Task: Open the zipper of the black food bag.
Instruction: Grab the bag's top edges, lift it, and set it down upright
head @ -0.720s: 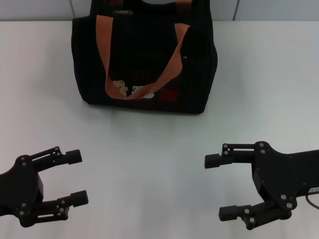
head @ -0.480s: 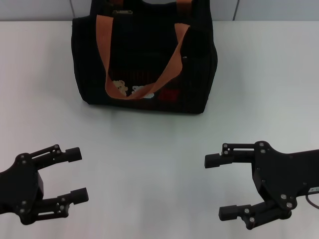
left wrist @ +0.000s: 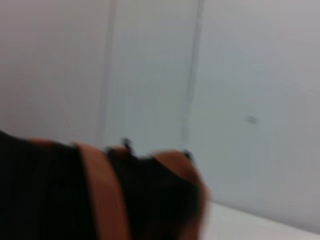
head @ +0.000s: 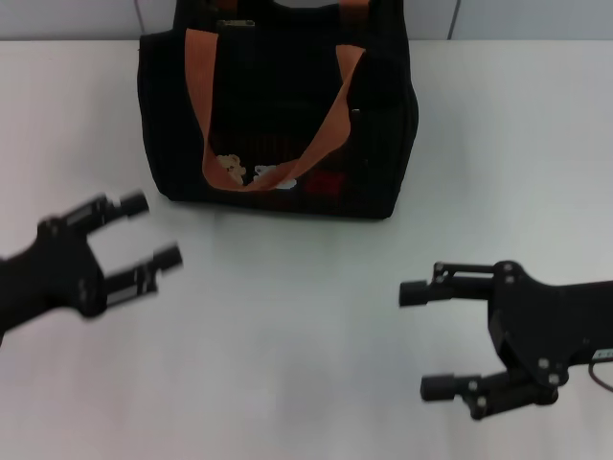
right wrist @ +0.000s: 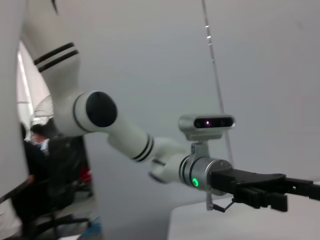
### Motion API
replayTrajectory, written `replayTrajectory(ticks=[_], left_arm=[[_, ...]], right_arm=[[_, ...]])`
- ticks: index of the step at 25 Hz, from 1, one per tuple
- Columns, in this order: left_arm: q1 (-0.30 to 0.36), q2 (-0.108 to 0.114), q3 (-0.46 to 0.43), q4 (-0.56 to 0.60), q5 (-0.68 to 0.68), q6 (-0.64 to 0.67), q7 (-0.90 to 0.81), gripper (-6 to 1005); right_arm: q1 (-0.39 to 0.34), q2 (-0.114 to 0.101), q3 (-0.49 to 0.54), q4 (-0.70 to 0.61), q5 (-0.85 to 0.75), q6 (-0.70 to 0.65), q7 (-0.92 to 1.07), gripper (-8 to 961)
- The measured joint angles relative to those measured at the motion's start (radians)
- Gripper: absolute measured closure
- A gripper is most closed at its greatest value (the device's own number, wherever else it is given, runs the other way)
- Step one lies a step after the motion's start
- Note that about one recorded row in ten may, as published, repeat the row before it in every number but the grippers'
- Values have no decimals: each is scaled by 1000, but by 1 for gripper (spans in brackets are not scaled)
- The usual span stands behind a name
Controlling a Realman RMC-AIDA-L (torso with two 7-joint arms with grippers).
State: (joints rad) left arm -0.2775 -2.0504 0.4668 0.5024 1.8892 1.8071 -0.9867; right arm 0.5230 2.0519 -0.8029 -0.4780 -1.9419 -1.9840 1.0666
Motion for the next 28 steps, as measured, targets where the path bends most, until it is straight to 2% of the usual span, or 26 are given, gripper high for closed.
replayTrajectory(ticks=[3,11,17,19,24,28], left_arm=[[-57,-17,-116,-71,-3,-60,71,182],[-190,-19,-295,-245,-23,-301,233,187],[-217,-19,-321,-284,-44,-355,280,191],[-253,-22,-326,-322,-58,-430,334,192],[-260,-23,-326,-355,-64,-447,403,195],[-254,-23,-328,-364,-71,-445,421,278]], right_arm=[[-20,-5,49,5,6,8,2,118],[-71,-5,110,7,6,15,-2,119],[-85,0,111,7,6,23,-4,121],[-85,1,111,7,6,24,-5,121],[-86,1,111,7,6,29,-5,122],[-86,0,111,8,6,39,-6,123]])
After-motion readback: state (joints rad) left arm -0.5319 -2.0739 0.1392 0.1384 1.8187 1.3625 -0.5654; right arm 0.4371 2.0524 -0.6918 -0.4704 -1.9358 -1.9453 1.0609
